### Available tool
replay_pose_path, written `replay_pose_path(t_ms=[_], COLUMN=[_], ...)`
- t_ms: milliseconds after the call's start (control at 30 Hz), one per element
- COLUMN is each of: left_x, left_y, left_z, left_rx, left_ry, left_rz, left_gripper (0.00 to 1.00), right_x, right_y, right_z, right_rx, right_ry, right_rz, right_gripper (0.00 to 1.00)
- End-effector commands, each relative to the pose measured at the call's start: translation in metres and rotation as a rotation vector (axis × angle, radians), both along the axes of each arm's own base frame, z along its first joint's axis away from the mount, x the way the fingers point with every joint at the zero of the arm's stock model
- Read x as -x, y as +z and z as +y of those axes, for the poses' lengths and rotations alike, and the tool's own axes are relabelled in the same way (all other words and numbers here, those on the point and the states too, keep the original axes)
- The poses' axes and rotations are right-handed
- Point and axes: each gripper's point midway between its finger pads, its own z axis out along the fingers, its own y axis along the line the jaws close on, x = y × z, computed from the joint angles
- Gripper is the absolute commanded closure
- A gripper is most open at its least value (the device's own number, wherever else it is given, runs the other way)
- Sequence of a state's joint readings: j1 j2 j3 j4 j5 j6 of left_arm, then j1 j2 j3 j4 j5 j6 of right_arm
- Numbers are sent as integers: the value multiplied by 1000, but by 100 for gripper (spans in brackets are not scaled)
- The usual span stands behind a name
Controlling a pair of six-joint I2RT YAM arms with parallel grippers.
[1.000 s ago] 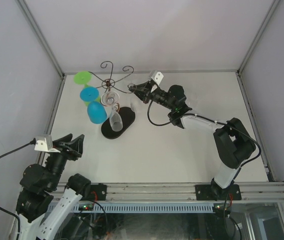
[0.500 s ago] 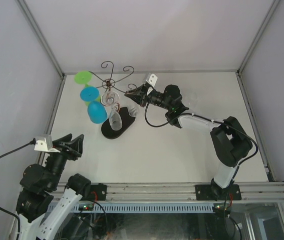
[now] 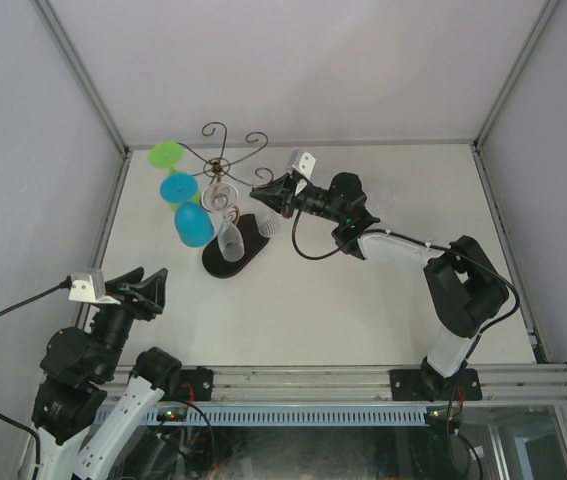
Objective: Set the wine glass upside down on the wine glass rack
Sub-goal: Turn the wine glass upside down at the wine rack.
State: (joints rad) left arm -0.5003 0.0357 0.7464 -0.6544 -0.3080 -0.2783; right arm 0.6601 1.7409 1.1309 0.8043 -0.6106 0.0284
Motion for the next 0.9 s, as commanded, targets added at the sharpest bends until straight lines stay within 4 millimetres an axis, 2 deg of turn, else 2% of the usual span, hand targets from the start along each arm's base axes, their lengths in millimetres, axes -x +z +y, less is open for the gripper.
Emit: replay_pose_path(t_ms=[0, 300, 533, 867], left_x=[-6, -7, -7, -7], left_y=[-3, -4, -5, -5], left_z=[-1, -1, -1, 0], left_rx=[1, -1, 0, -1], left_ry=[15, 13, 17, 20], left_rz=[13, 17, 20, 20], left_gripper=[41, 41, 41, 42], right_x=[16, 23, 12, -3], right_y=[34, 42, 46, 39], right_z=[-7, -17, -25, -28], right_rx=[-50, -65, -84, -82], right_ry=[11, -13, -82, -145], right_rz=[-97, -117, -100, -57], right_gripper=[100, 100, 100, 100])
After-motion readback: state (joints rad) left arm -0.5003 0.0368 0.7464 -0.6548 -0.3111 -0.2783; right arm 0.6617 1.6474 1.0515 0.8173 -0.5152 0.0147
